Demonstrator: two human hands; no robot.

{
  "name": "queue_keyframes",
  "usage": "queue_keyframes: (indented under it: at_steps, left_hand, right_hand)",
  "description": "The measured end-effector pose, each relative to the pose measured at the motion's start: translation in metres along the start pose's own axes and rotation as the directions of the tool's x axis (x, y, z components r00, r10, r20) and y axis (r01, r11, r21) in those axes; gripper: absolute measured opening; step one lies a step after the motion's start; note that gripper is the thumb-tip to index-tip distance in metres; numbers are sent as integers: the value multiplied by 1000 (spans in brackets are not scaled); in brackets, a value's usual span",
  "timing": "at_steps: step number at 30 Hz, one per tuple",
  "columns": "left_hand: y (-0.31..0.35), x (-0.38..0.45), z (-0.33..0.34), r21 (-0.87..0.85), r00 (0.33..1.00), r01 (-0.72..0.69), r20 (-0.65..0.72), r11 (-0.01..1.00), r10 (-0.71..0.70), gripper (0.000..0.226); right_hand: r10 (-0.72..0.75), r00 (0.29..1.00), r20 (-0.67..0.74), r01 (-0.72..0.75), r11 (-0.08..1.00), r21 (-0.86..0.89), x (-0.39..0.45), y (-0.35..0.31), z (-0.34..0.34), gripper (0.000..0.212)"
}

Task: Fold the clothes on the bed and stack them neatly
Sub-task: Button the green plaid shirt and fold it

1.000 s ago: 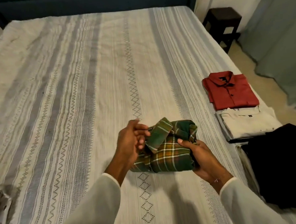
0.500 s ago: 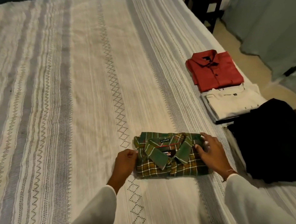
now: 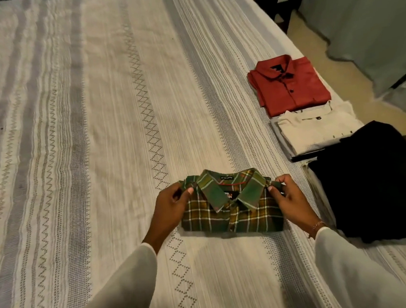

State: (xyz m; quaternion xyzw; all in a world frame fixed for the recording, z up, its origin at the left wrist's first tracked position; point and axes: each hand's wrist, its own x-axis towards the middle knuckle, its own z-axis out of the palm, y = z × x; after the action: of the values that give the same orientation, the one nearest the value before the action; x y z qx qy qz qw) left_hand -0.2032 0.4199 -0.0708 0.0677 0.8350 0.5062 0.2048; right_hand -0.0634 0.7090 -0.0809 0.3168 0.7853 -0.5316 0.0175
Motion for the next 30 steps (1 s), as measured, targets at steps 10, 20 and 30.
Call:
queue_keyframes:
  at_steps: [10, 20, 30]
  left_hand:
    - [-16, 32, 43, 167, 974, 137, -201, 977, -102, 35]
    - [-15, 42, 62, 311, 832, 545, -310, 778, -459, 73]
    - [16, 38, 49, -110, 881, 470, 1, 876, -473, 62]
  right_hand:
    - [116, 978, -171, -166, 934, -316, 26, 6, 26, 18]
    - [381, 866, -323, -474, 830, -293, 21, 14, 42, 66]
    - [361, 928, -95, -336, 919, 208, 20, -2, 21, 76]
